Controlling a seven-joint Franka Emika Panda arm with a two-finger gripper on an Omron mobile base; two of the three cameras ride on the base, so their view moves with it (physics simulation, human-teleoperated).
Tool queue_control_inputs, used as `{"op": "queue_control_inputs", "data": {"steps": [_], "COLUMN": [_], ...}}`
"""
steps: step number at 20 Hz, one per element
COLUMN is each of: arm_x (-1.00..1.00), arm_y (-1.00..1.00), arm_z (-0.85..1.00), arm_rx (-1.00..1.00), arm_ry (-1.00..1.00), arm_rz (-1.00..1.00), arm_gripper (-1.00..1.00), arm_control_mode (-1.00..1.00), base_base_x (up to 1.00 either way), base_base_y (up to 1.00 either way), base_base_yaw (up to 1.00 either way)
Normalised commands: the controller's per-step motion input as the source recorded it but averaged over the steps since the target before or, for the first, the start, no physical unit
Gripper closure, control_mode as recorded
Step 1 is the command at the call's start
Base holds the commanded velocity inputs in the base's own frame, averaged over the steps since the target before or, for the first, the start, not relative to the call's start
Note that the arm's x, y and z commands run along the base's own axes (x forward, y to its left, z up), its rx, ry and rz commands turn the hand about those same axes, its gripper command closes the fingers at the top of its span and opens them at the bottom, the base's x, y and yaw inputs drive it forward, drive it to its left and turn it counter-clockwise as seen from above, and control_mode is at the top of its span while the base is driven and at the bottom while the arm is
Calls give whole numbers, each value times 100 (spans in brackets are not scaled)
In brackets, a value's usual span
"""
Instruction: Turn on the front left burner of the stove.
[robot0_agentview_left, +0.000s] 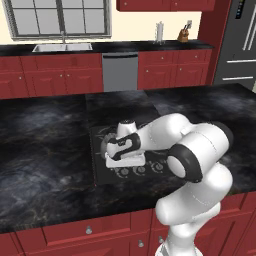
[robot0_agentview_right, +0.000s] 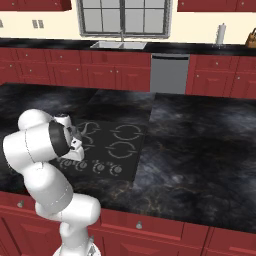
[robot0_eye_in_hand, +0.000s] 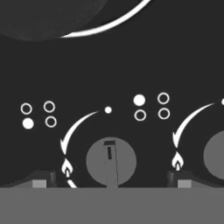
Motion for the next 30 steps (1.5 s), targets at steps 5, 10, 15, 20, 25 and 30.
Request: {"op": "queue_control_inputs", "data": {"steps": [5, 10, 15, 20, 25, 30], "arm_x": [9, 1, 0, -2, -17, -1], "arm_y": [0, 0, 0, 0, 0, 0], "arm_z": [-16, -11, 0, 0, -7, -27], "arm_rx": [0, 0, 0, 0, 0, 0], "arm_ry": [0, 1, 0, 0, 0, 0], "arm_rz": [-2, -1, 0, 0, 9, 43], "arm_gripper": [-100, 100, 100, 100, 100, 100], "arm_control_mode": [-100, -100, -100, -100, -100, -100], "base_base_x": [0, 0, 0, 0, 0, 0], "base_base_y": [0, 0, 0, 0, 0, 0], "base_base_yaw": [0, 0, 0, 0, 0, 0]}}
